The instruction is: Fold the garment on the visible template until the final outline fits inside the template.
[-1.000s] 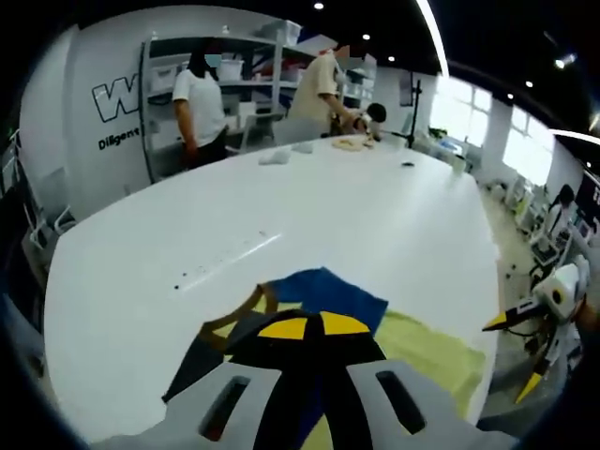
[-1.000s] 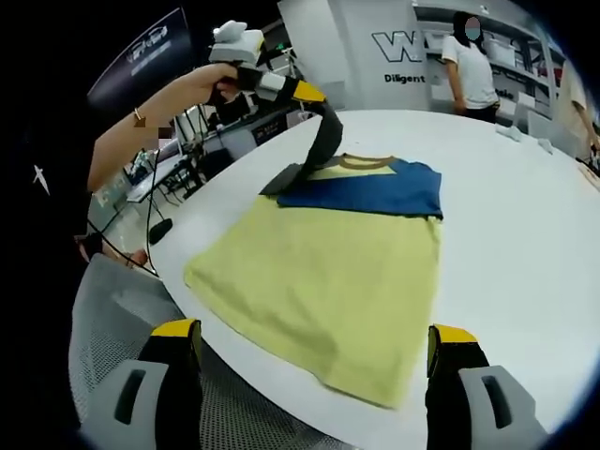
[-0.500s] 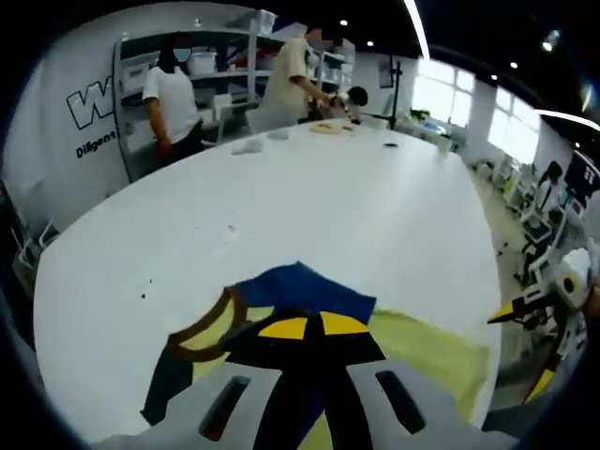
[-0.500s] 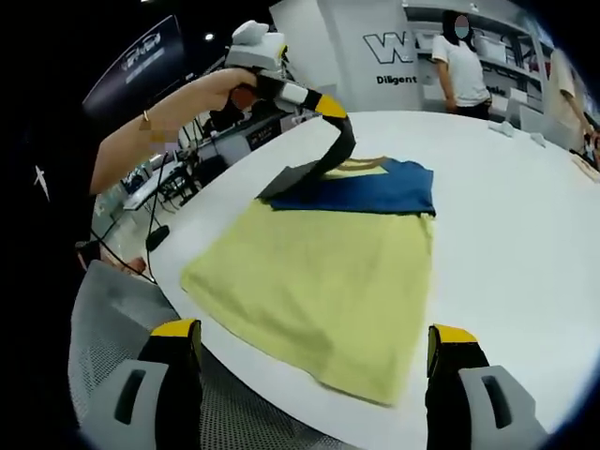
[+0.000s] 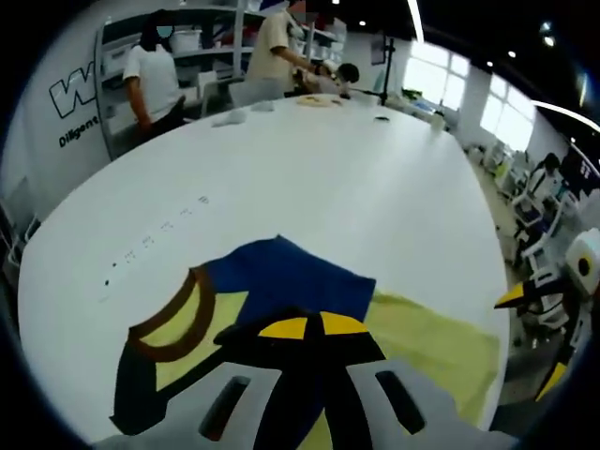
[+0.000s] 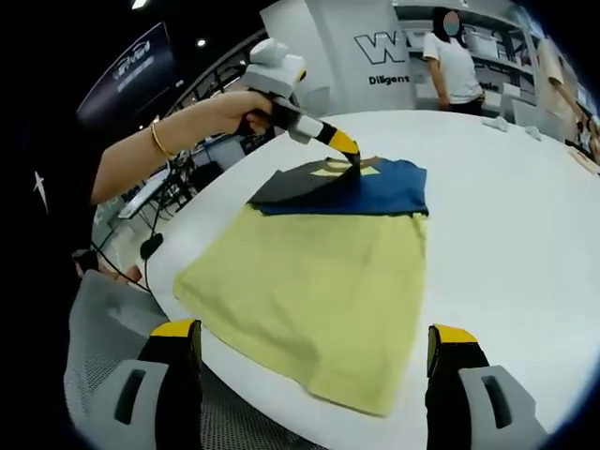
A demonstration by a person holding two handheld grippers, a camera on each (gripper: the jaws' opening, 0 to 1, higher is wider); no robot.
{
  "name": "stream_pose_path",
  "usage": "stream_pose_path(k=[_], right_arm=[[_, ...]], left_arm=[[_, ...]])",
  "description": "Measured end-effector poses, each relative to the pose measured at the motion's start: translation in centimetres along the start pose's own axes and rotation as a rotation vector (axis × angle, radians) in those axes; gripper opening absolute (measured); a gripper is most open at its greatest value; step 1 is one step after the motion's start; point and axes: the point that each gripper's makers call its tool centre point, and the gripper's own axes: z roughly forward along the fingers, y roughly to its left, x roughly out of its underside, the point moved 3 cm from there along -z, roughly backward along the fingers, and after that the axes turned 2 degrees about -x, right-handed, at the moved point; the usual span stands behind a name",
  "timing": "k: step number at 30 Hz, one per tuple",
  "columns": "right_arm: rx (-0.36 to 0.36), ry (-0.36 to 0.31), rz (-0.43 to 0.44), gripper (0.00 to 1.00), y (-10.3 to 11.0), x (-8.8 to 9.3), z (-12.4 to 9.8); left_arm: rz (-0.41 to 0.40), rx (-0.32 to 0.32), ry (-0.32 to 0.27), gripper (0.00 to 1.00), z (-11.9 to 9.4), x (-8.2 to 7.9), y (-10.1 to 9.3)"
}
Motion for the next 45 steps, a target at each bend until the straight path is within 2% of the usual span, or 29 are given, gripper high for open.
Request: stream_pose_path(k=[10,16,19,25,30,32,35,39,45], right_arm=[[0.008,-0.009,0.006,0.99,-0.8,-0.2,0.4],[0.016,0.000,0.017,0.99,-1.3,0.3,0.4],[0.023,0.011,0.018,0.99,-1.6,0.5,0.5],[0.025,0.003,0.022,0.99,-1.9,0.3,0.5],[0.022,0.001,0.024,0.99,-2.0,0.2,0.6],[0.017,0.000,0.031,0.99,-2.0,0.1,0.8],[0.005,0.014,0.031,0.99,-1.9,0.3,1.1],[0.003,0.014,0.036,0.99,-1.9,0.1,1.1],[0.003,0.012,0.058,0.99,-2.2,-0.2,1.1]], left_arm=[[-0.030,0.043,0.027,0.06,2.8,0.9,-0.8],[-0.035,0.042,0.045,0.05,4.0,1.7,-0.9],[-0.042,0.063,0.022,0.04,4.6,1.7,-1.1],[-0.055,0.065,0.040,0.05,5.4,2.4,-1.4],[-0.060,0.092,0.014,0.05,5.5,2.4,-1.9],[-0.033,0.096,-0.004,0.12,5.4,2.3,-2.2],[0.003,0.062,-0.012,0.30,4.7,2.3,-2.0],[-0.002,0.048,-0.037,0.46,3.2,2.0,-1.6],[-0.032,0.009,-0.084,0.77,0.9,1.7,-0.8]])
